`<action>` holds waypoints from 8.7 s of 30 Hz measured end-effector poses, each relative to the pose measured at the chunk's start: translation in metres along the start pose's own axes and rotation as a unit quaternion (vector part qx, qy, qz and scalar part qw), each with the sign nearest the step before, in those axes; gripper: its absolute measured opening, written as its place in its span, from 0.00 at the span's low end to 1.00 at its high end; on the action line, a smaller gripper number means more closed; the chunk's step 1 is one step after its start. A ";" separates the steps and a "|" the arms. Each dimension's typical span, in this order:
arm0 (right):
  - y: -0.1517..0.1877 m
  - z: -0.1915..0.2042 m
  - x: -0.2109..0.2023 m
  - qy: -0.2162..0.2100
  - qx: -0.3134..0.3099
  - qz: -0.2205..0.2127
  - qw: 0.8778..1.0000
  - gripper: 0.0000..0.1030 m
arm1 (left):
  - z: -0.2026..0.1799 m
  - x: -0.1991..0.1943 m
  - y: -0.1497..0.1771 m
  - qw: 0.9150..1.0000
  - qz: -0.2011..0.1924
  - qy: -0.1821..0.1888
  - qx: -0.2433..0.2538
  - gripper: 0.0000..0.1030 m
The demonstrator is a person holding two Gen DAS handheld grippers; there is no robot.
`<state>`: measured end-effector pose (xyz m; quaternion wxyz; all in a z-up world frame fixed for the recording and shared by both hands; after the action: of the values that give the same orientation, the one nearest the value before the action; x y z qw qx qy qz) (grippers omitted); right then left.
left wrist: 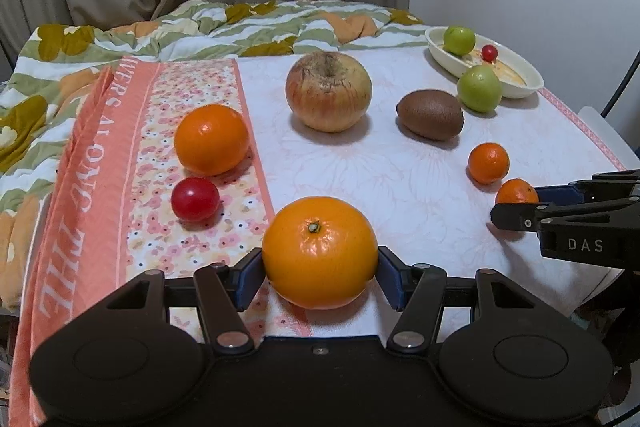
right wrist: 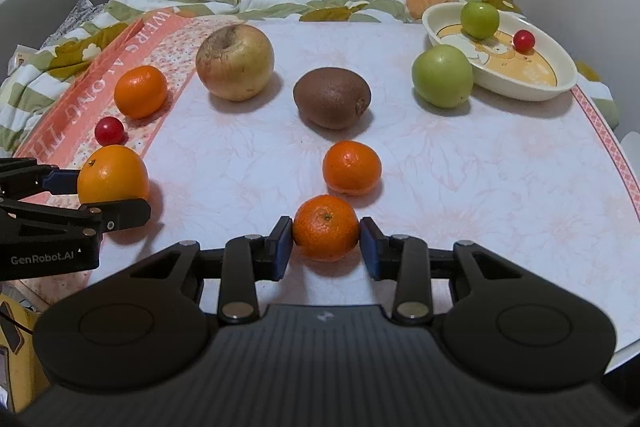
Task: Organize fruits
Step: 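Release the orange into the bowl with the left tool while the right tool carries the mandarin, then lower the mandarin into the bowl and open the right tool, then withdraw both tools from the bowl toward the remaining fruits, then grasp the red cherry tomato with the left tool while the right tool grasps a mandarin, then carry the tomato with the left tool toward the cream bowl while the right tool carries the mandarin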
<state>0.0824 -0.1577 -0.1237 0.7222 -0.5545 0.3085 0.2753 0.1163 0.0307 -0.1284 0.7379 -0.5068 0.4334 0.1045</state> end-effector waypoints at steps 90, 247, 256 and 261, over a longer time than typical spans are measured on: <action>-0.265 -0.249 0.056 0.011 0.011 0.013 1.000 0.50 | -0.159 0.189 -0.279 0.994 0.023 -0.022 0.105 1.00; -0.053 0.011 0.031 0.040 0.035 0.038 0.998 0.51 | 0.061 -0.008 -0.026 0.997 0.025 -0.055 -0.043 0.35; -0.061 0.013 -0.005 0.035 0.033 0.013 0.999 0.51 | 0.050 -0.039 -0.039 0.997 -0.011 -0.059 -0.047 0.35; -0.066 0.004 -0.029 0.031 0.039 -0.002 0.999 0.51 | 0.037 -0.059 -0.049 0.996 -0.032 -0.071 -0.045 0.35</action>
<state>0.1130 -0.1710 -0.0593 0.7337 -0.5350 0.3401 0.2445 0.1298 0.0561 -0.0485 0.7462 -0.5441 0.3585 0.1361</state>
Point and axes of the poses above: each gripper's, at about its wrist camera, not at the fingertips, and x roughly the way its jaws point, z to its left, y to its underside, the point moved 2 cm from there along x, roughly the way its jaws point, and after that the axes turned 13 degrees about x, right-handed, at the moved point
